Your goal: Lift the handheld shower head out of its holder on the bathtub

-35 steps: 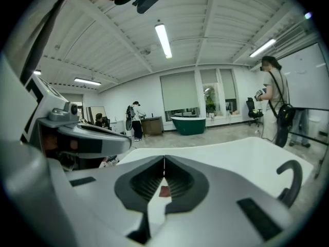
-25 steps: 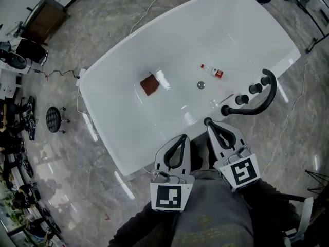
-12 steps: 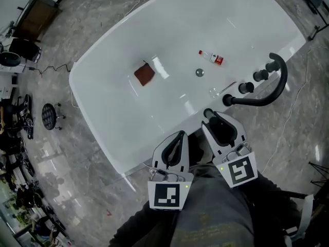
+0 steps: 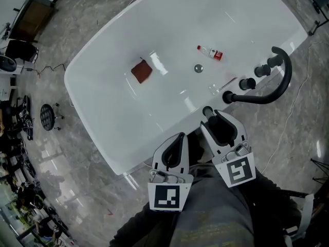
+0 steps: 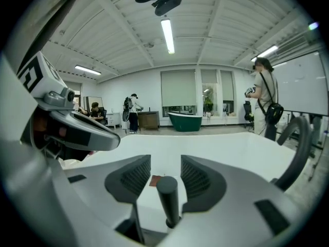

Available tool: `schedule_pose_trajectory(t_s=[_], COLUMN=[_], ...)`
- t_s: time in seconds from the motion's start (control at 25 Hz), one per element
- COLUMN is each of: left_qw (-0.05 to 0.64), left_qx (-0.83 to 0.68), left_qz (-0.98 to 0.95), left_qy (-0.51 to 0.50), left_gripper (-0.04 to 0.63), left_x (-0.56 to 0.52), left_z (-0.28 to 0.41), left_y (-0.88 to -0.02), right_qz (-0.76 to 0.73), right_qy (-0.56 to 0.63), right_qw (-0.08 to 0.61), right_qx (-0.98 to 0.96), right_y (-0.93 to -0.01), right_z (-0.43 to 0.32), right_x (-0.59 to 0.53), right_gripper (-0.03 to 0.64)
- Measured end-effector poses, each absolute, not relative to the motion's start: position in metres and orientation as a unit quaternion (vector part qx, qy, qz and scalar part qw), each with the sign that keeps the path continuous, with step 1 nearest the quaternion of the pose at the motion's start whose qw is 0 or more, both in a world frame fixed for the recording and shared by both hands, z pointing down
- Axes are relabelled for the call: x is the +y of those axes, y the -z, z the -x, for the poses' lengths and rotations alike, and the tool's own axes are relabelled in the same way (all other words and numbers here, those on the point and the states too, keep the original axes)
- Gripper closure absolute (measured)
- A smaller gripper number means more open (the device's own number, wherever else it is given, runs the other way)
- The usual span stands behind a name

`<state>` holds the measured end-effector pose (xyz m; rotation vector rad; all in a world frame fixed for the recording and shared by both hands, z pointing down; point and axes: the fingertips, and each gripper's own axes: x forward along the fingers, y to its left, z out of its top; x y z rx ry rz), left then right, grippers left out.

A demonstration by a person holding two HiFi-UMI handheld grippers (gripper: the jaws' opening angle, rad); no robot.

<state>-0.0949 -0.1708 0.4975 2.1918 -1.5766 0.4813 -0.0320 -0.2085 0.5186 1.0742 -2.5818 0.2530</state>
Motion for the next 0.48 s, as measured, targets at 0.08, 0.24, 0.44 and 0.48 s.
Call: schedule_pose_trajectory(t_s=[0.08, 0.24, 0.44, 0.48], left_qw=[0.203, 0.201, 0.205, 0.206], left_qx=[-0.565, -0.563, -0.567, -0.567], left_qz=[-0.781, -0.781, -0.776, -0.775], left_qy=[-0.172, -0.181, -0.184, -0.187], left_gripper=[0.592, 0.592, 0.592, 0.591], left_x=[-0.171, -0.171, -0.172, -0.172], left_z=[0.095, 0.095, 0.099, 0.101], left_y=[-0.503, -0.513, -0.523, -0.526], right_qz=[-0.378, -0.379, -0.373, -0.372], right_qy=[-0.092, -0.095, -0.097, -0.099], right_qw=[0.169, 0.176, 0.181, 0.182], right_qx=[-0.906, -0.904, -0.905, -0.905], right_y=[-0.527, -0.543, -0.56, -0.564], right_z=[0.031, 0.029, 0.032, 0.032], right_x=[-0.209, -0.211, -0.212, -0.213], right_gripper=[0.445, 0.443, 0.443, 0.442])
